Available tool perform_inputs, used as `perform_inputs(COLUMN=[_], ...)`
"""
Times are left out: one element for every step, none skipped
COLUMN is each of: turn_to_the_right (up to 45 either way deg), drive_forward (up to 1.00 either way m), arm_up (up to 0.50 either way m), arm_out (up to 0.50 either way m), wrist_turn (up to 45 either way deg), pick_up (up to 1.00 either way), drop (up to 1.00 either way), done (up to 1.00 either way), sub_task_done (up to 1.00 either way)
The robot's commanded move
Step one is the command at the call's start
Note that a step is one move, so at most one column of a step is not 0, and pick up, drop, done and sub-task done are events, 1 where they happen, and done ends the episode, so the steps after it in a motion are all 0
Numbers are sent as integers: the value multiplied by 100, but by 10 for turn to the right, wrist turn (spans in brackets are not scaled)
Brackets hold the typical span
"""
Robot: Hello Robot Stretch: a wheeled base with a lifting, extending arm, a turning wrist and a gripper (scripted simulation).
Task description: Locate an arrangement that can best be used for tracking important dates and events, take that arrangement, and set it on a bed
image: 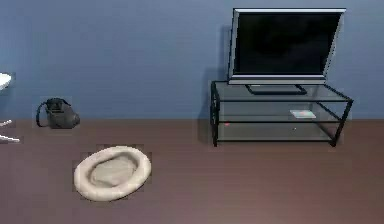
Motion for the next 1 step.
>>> perform_inputs(turn_to_the_right=[450], drive_forward=[0], arm_up=[0], arm_out=[0], wrist_turn=[0], pick_up=[0], drop=[0], done=[0], sub_task_done=[0])
